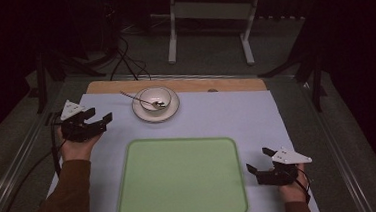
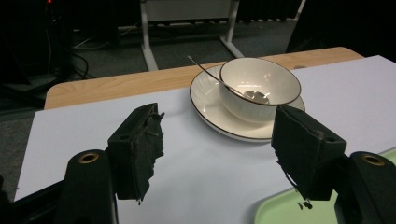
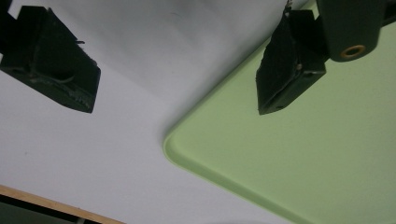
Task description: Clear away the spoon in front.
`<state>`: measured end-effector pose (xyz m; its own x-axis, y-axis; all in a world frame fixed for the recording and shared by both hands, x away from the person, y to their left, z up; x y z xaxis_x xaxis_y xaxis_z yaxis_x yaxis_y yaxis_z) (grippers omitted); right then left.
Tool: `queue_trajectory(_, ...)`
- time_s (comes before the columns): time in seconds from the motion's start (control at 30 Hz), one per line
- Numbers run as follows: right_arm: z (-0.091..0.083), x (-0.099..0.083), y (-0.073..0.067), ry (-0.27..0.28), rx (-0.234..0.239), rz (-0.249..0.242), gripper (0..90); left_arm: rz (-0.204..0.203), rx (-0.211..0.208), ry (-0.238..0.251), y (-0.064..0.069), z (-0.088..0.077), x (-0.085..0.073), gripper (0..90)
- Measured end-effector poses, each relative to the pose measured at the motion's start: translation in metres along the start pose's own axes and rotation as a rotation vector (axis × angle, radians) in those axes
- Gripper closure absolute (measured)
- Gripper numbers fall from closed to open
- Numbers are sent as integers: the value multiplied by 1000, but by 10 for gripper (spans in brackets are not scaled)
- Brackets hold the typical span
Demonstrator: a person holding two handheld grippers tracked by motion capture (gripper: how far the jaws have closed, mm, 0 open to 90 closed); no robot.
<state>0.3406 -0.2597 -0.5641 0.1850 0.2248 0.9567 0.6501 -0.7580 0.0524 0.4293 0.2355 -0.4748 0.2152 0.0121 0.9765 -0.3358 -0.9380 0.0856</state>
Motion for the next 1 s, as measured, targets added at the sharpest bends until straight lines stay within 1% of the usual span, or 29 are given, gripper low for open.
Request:
queue_trajectory(0.07,0,0,0,0,0,0,135,-10,3,1,-2,3,2,335)
queue_trajectory(0.13,0,0,0,0,0,0,135,-9,5,0,-3,4,3,338)
queue_trajectory(0.2,0,0,0,1,0,1,135,-21,4,2,-6,9,5,338)
queue_trajectory(0.4,0,0,0,-3,2,0,135,-30,5,6,-10,17,7,335)
queue_trajectory(0.47,0,0,0,-3,2,0,135,-47,7,13,-12,22,8,335)
queue_trajectory(0.6,1,-1,0,-3,2,1,135,-49,7,4,-12,28,7,344)
queue_trajectory(0.67,1,-1,0,-3,3,0,135,-48,-1,-4,-10,34,7,348)
queue_trajectory(0.73,1,-1,0,-4,3,0,135,-47,-4,-7,-9,36,7,349)
queue_trajectory(0.9,1,-1,0,-5,3,0,135,-58,-4,-15,-9,47,7,349)
queue_trajectory(1.0,1,-1,0,-5,4,1,135,-51,-3,-25,-10,52,7,355)
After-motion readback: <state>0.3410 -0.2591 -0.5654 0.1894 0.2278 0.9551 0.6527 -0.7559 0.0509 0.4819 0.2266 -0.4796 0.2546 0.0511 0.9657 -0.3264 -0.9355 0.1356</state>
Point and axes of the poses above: each handheld gripper's, and its own axes: z roughly forward along the jaws, x roughly out of its top, y roughly to its right, the point moved 10 cm from there along z, roughly forward along the jaws, and after that the axes turned 14 degrees about y, right-handed, at the moved point
